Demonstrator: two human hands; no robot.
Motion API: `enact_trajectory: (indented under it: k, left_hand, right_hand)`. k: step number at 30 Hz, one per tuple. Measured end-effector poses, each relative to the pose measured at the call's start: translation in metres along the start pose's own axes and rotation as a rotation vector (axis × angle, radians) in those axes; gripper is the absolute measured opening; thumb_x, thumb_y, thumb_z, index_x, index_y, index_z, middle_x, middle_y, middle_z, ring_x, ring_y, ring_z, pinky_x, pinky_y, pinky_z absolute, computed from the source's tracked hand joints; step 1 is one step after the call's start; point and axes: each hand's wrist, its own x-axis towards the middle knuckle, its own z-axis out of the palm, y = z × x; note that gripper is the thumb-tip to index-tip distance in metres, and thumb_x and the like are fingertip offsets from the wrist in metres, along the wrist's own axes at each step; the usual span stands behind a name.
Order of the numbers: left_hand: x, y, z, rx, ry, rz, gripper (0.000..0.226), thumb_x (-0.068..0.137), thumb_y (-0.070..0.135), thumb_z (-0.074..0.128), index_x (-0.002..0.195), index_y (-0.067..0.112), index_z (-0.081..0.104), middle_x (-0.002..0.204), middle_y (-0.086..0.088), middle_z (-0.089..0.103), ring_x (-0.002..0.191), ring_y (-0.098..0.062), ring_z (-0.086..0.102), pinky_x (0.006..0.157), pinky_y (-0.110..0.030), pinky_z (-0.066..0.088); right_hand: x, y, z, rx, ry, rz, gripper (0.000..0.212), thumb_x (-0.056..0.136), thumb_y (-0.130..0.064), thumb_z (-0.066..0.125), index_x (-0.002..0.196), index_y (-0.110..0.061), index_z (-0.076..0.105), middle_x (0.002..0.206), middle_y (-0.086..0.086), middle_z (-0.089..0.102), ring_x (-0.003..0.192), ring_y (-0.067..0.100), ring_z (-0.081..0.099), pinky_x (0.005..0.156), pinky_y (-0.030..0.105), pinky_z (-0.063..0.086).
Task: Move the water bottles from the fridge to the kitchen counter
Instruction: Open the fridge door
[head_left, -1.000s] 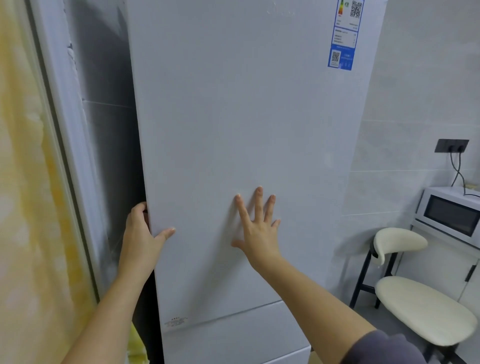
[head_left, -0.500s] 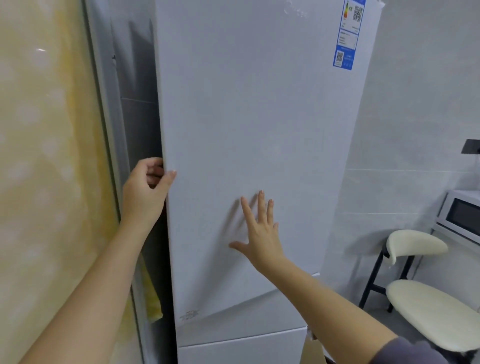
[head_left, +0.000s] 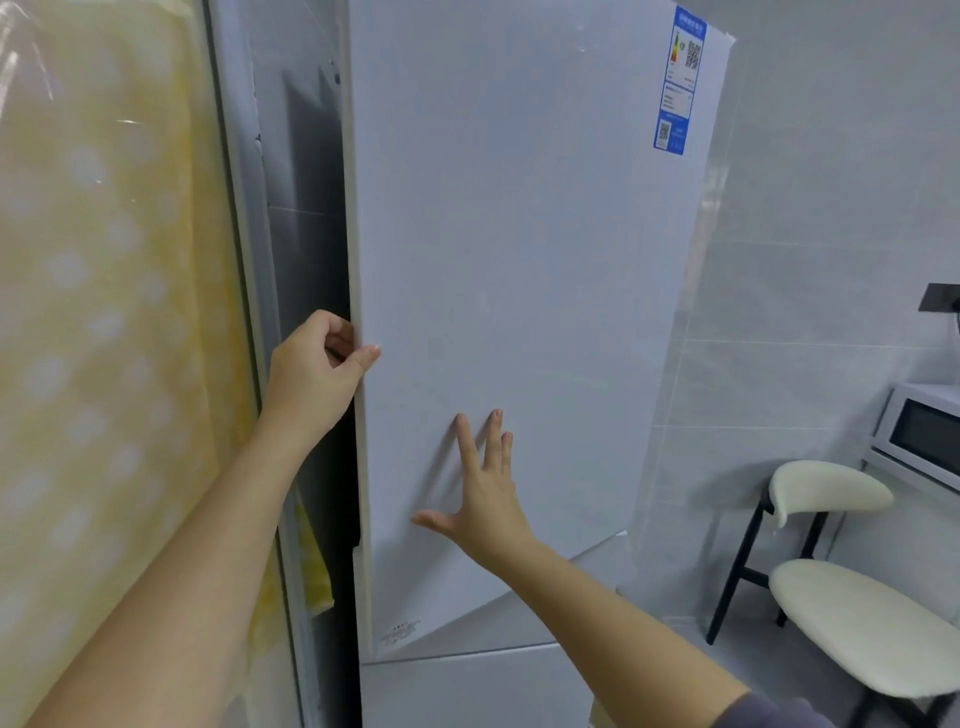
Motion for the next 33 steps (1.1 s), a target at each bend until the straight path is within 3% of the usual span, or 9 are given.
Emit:
enact_trajectory:
  k: [2, 6, 8, 15, 18, 22, 25, 29, 33]
  left_hand:
    - [-0.005, 0.006, -0.003, 0.007, -0.007, 0.012, 0.019, 0.089, 0.028, 0.068, 0.098, 0.018, 0.055, 0.089, 0.004, 0.062, 0.083, -0.016, 0.061, 0.067, -0.023, 0.049]
    - [-0.013, 0.016, -0.01, -0.059, -0.099, -0.009, 0.022, 0.087, 0.028, 0.07, 0.094, 0.013, 0.055, 0.089, -0.001, 0.064, 0.082, -0.02, 0.064, 0.075, -0.041, 0.058]
    - [-0.019, 0.023, -0.01, -0.082, -0.117, 0.001, 0.024, 0.086, 0.027, 0.071, 0.093, 0.011, 0.055, 0.088, -0.002, 0.064, 0.081, -0.022, 0.065, 0.075, -0.042, 0.058]
    - [-0.049, 0.054, -0.009, -0.129, -0.142, 0.065, 0.023, 0.084, 0.03, 0.073, 0.088, 0.016, 0.055, 0.086, 0.001, 0.064, 0.081, -0.017, 0.064, 0.074, -0.037, 0.058]
    - [-0.06, 0.05, -0.009, -0.182, -0.175, 0.097, 0.018, 0.086, 0.032, 0.071, 0.093, 0.02, 0.059, 0.088, 0.005, 0.064, 0.083, -0.012, 0.064, 0.076, -0.037, 0.058]
    - [-0.065, 0.034, -0.003, -0.277, -0.13, -0.055, 0.022, 0.088, 0.031, 0.068, 0.106, 0.022, 0.058, 0.103, 0.004, 0.063, 0.094, -0.015, 0.063, 0.078, -0.025, 0.052]
    - [-0.065, 0.032, 0.004, -0.368, -0.307, -0.118, 0.028, 0.092, 0.021, 0.064, 0.119, 0.019, 0.06, 0.113, 0.002, 0.064, 0.101, -0.017, 0.064, 0.077, -0.025, 0.057]
    - [-0.07, 0.043, 0.009, -0.45, -0.38, -0.11, 0.016, 0.091, 0.016, 0.065, 0.103, 0.026, 0.067, 0.1, 0.006, 0.07, 0.088, -0.014, 0.069, 0.07, -0.025, 0.059]
    - [-0.076, 0.053, 0.017, -0.432, -0.417, -0.111, 0.023, 0.084, 0.017, 0.073, 0.106, 0.019, 0.067, 0.098, 0.0, 0.071, 0.085, -0.018, 0.07, 0.067, -0.03, 0.059]
  right_hand:
    - [-0.01, -0.003, -0.003, 0.016, -0.013, 0.004, 0.125, 0.077, -0.058, 0.074, 0.152, -0.037, -0.024, 0.153, -0.003, -0.045, 0.146, 0.029, -0.031, 0.119, 0.063, 0.012]
    - [-0.033, -0.017, 0.002, 0.054, -0.035, 0.027, 0.129, 0.076, -0.066, 0.069, 0.15, -0.03, -0.03, 0.152, -0.004, -0.046, 0.146, 0.025, -0.032, 0.119, 0.063, 0.009]
    - [-0.043, -0.025, 0.006, 0.116, -0.013, 0.055, 0.131, 0.076, -0.068, 0.068, 0.15, -0.026, -0.032, 0.151, -0.005, -0.047, 0.146, 0.023, -0.032, 0.12, 0.062, 0.009]
    - [-0.073, -0.046, 0.0, 0.217, 0.131, 0.179, 0.12, 0.086, -0.054, 0.066, 0.151, -0.017, -0.028, 0.159, 0.001, -0.034, 0.151, 0.025, -0.019, 0.12, 0.042, 0.02]
    - [-0.086, -0.043, -0.009, 0.202, 0.125, 0.16, 0.117, 0.088, -0.05, 0.065, 0.152, -0.016, -0.027, 0.16, 0.002, -0.031, 0.152, 0.026, -0.014, 0.117, 0.035, 0.024]
    - [-0.1, -0.035, -0.018, 0.153, 0.126, 0.154, 0.116, 0.087, -0.053, 0.063, 0.152, -0.017, -0.026, 0.162, 0.0, -0.028, 0.153, 0.023, -0.008, 0.114, 0.036, 0.036]
    - [-0.11, -0.028, -0.027, 0.114, 0.117, 0.148, 0.116, 0.086, -0.055, 0.063, 0.152, -0.017, -0.025, 0.162, -0.001, -0.026, 0.153, 0.022, -0.005, 0.11, 0.036, 0.041]
    - [-0.128, -0.019, -0.044, 0.13, 0.096, 0.112, 0.115, 0.088, -0.051, 0.064, 0.153, -0.016, -0.024, 0.163, -0.003, -0.025, 0.153, 0.017, -0.004, 0.112, 0.029, 0.033]
    - [-0.146, -0.005, -0.061, 0.143, 0.071, 0.093, 0.112, 0.089, -0.045, 0.065, 0.154, -0.015, -0.021, 0.164, -0.003, -0.023, 0.152, 0.012, -0.006, 0.11, 0.023, 0.026]
